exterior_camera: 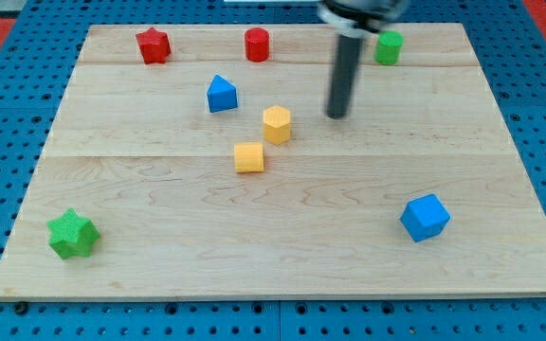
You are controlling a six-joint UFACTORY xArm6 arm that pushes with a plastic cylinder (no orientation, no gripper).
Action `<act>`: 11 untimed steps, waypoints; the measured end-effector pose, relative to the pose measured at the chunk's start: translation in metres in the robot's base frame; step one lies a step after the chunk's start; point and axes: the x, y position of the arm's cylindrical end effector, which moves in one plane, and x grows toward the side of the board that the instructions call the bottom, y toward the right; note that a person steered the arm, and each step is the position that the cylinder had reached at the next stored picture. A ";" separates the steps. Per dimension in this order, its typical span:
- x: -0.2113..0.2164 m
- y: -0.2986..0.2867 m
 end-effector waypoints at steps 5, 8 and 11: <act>0.039 -0.063; 0.114 0.023; 0.090 -0.031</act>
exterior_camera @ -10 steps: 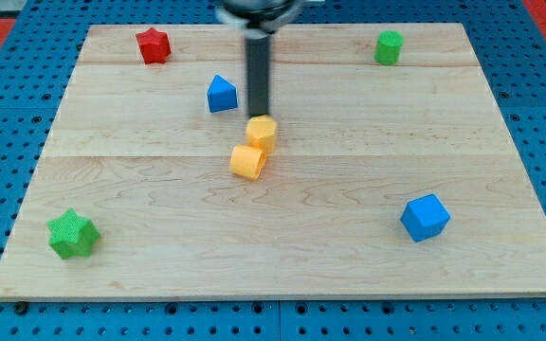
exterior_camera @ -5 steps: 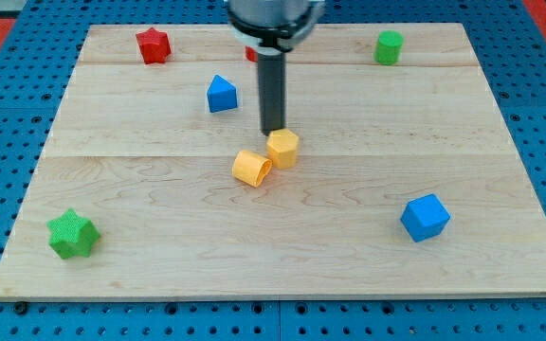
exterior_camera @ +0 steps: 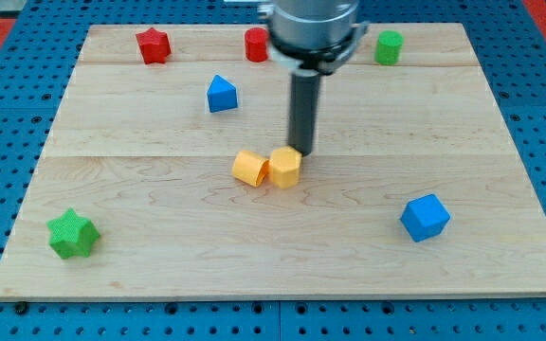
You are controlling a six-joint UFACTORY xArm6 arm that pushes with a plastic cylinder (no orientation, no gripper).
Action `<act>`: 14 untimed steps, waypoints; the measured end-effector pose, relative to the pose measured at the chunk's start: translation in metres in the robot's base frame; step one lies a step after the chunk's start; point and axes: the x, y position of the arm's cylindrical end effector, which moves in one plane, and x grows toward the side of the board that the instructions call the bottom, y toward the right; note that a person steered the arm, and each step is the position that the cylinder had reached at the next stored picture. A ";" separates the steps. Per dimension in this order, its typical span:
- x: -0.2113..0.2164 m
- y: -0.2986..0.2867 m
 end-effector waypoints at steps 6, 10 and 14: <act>0.056 -0.033; 0.053 0.022; -0.019 0.001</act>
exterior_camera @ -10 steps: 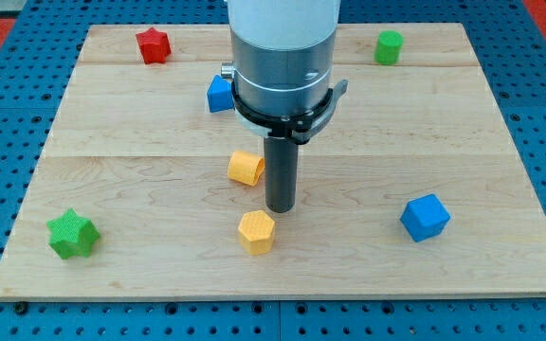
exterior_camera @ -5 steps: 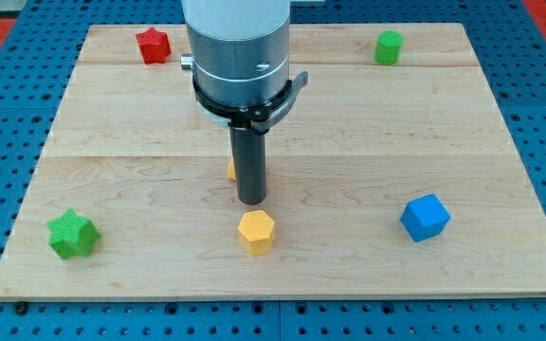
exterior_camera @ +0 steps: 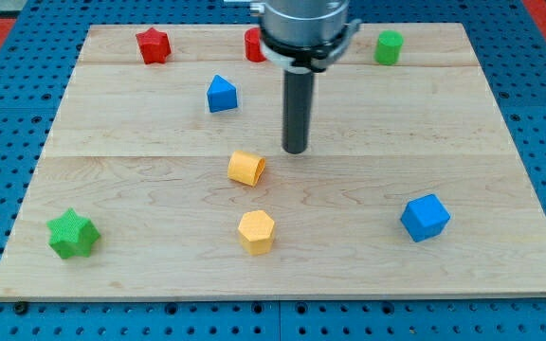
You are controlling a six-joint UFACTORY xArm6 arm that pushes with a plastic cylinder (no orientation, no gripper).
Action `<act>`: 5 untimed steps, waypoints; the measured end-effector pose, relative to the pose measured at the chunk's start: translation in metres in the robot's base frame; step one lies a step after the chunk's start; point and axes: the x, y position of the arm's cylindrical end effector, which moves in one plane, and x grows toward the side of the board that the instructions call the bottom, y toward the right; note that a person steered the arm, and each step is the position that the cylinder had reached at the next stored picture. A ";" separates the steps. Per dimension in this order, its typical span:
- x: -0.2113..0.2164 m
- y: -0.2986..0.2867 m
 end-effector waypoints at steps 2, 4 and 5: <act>-0.032 -0.035; -0.043 -0.083; -0.039 -0.103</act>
